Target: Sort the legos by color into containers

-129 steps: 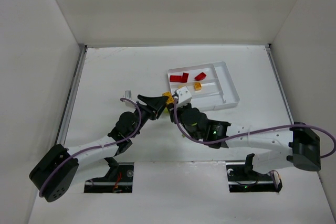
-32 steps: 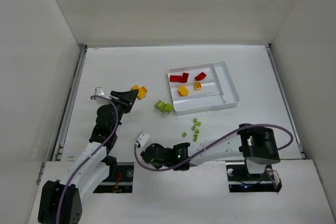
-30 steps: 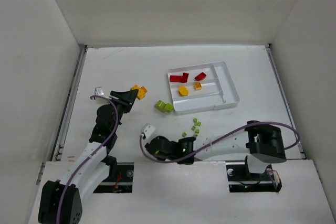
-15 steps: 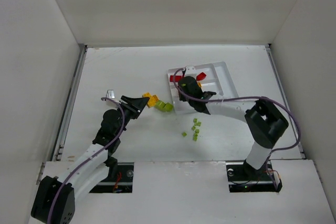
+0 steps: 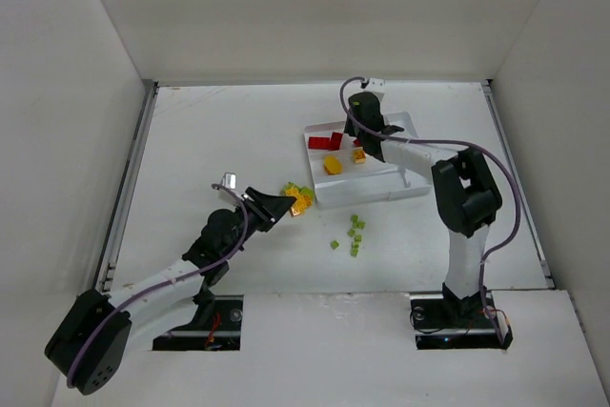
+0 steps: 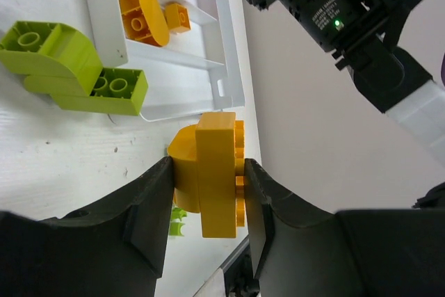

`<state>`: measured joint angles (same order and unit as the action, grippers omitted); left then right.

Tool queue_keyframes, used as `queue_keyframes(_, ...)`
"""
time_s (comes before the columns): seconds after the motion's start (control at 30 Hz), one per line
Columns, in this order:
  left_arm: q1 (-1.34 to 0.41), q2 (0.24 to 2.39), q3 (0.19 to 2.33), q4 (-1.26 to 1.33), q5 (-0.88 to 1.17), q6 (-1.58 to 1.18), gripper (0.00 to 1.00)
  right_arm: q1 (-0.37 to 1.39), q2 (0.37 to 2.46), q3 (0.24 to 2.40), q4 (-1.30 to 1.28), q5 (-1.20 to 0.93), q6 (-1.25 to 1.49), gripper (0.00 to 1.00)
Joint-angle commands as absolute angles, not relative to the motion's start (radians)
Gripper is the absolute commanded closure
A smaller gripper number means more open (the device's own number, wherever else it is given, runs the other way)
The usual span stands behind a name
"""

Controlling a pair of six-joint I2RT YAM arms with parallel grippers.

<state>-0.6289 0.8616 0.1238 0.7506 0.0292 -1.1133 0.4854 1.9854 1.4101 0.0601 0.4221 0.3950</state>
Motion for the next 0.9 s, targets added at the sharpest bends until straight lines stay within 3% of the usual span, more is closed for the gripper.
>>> queue_keyframes(0.0, -0.659, 0.882, 0.129, 0.874, 0.009, -1.094, 0.73, 0.485, 2.006, 1.454, 0.051, 0.380, 0.410, 0.66)
queue_keyframes(0.13, -0.677, 0.913, 0.138, 0.891, 0.003, -1.092, 0.73, 0.481, 2.000, 1.437, 0.052, 0.379, 0.416, 0.58)
queue_keyframes(0.3, -0.693, 0.948, 0.163, 0.900, 0.003, -1.091, 0.73, 0.476, 1.961, 1.422, 0.055, 0.377, 0.411, 0.37)
queue_keyframes(0.5, -0.696, 0.965, 0.196, 0.900, 0.011, -1.103, 0.72, 0.505, 1.752, 1.255, 0.116, 0.365, 0.416, 0.36)
queue_keyframes(0.7, -0.686, 0.980, 0.224, 0.940, 0.034, -1.129, 0.72, 0.636, 1.481, 0.942, 0.271, 0.195, 0.529, 0.49)
queue_keyframes(0.8, -0.682, 0.985, 0.219, 0.989, 0.054, -1.170, 0.71, 0.673, 1.378, 0.821, 0.354, 0.056, 0.627, 0.44)
queue_keyframes(0.87, -0.677, 0.986, 0.210, 1.025, 0.066, -1.189, 0.71, 0.692, 1.323, 0.757, 0.411, 0.002, 0.678, 0.31)
